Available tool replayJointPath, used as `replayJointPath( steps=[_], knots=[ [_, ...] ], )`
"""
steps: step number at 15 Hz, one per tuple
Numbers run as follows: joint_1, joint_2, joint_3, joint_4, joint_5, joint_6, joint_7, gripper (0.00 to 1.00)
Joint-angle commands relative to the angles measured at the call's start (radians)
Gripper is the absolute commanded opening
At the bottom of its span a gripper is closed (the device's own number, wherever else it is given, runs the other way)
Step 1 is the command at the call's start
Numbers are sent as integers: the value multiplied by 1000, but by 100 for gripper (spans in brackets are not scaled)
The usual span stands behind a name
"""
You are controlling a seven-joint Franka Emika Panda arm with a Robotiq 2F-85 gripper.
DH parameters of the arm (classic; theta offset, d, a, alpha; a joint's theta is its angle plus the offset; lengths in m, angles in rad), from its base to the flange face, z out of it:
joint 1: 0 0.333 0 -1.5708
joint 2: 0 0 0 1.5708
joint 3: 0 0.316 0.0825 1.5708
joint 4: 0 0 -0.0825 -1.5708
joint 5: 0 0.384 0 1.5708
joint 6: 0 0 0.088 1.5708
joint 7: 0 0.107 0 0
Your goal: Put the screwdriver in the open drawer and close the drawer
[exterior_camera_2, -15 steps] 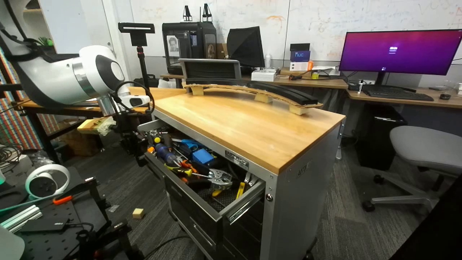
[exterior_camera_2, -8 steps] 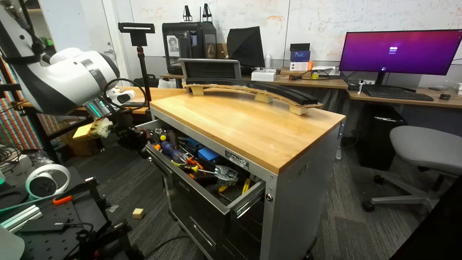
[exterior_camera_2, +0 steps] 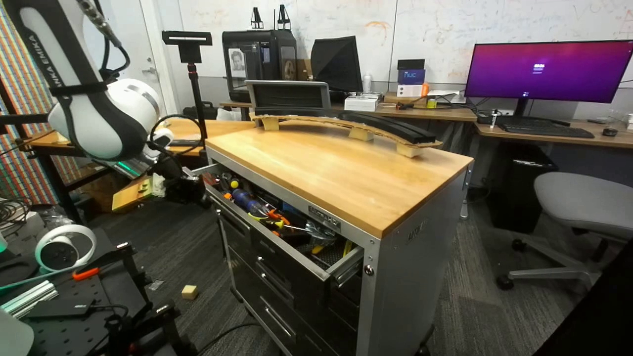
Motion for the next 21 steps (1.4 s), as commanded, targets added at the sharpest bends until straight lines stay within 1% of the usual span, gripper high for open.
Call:
replayJointPath(
  steps=[1,2,3,5,6,7,8,9,10,12,13,14,16,17,18,19,20,21],
  knots=[
    [-19,198,103,94,-268,-181,220,6],
    [-28,250,121,100,-346,-244,266,6],
    [-33,297,134,107,-402,-309,293,6],
    [-39,380,149,126,-473,-412,311,6],
    [-41,414,153,136,-495,-454,310,6],
    [-14,427,182,152,-428,-482,274,6],
    [-16,453,188,166,-428,-507,267,6],
    [53,463,140,182,-425,-503,287,6],
    [62,479,136,193,-424,-503,279,7],
    [56,487,128,207,-420,-454,267,7],
    [26,474,132,197,-419,-409,258,7],
    [-44,477,172,217,-375,-343,192,6],
    [-87,414,162,204,-252,-213,73,7],
    [-108,366,158,188,-163,-156,-10,8],
    [-91,317,119,179,-67,-80,-81,7],
    [-124,291,102,170,15,-28,-164,8],
    [-164,266,106,161,99,4,-247,7],
    [-182,235,110,161,187,38,-314,7]
  ],
)
